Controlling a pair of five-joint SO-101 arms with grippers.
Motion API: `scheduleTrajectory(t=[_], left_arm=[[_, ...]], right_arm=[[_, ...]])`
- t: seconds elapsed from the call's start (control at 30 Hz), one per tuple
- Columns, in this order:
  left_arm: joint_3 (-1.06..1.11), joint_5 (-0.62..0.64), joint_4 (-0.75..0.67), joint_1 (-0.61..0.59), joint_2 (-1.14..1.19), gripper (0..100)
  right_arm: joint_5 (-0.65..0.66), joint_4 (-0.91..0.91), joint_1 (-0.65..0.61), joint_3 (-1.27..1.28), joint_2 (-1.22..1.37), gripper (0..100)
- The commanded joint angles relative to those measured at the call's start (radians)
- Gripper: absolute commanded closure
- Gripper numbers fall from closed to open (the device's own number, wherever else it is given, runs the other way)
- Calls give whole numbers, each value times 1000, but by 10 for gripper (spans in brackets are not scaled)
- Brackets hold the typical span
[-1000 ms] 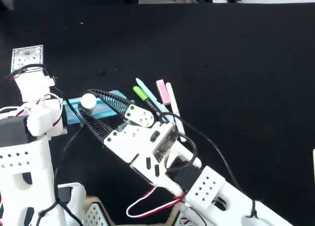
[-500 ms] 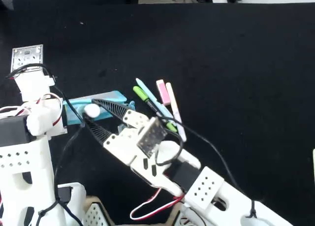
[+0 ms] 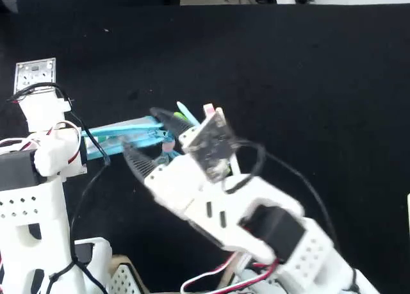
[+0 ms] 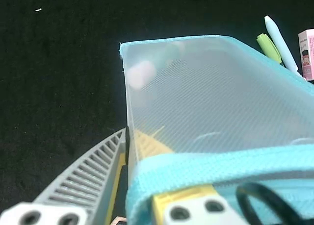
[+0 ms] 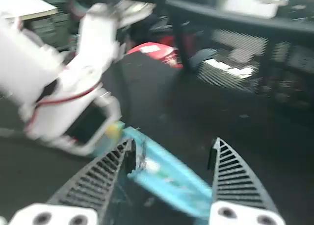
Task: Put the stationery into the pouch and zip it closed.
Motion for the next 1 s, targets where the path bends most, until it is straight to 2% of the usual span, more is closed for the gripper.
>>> scheduleTrajectory(t=[0.0, 0.17, 0.27, 0.43, 0.57, 0.73, 0.97], left_arm=[[-8, 2, -6, 2, 5, 970], [-8, 2, -6, 2, 5, 970], [-8, 2, -6, 2, 5, 970], [-8, 2, -6, 7, 5, 970], [-8, 2, -6, 8, 5, 970], [-8, 0, -5, 5, 5, 970], [-7, 0, -5, 5, 5, 970]], right_arm=[[-14, 120, 222, -163, -2, 762], [-17, 241, 583, -157, 35, 762], [-17, 212, 658, -54, 131, 762], [-18, 100, 664, 12, 433, 763], [-80, 66, 663, -76, 719, 763], [-87, 20, 637, -222, 1046, 763], [-75, 6, 559, -355, 1207, 763]])
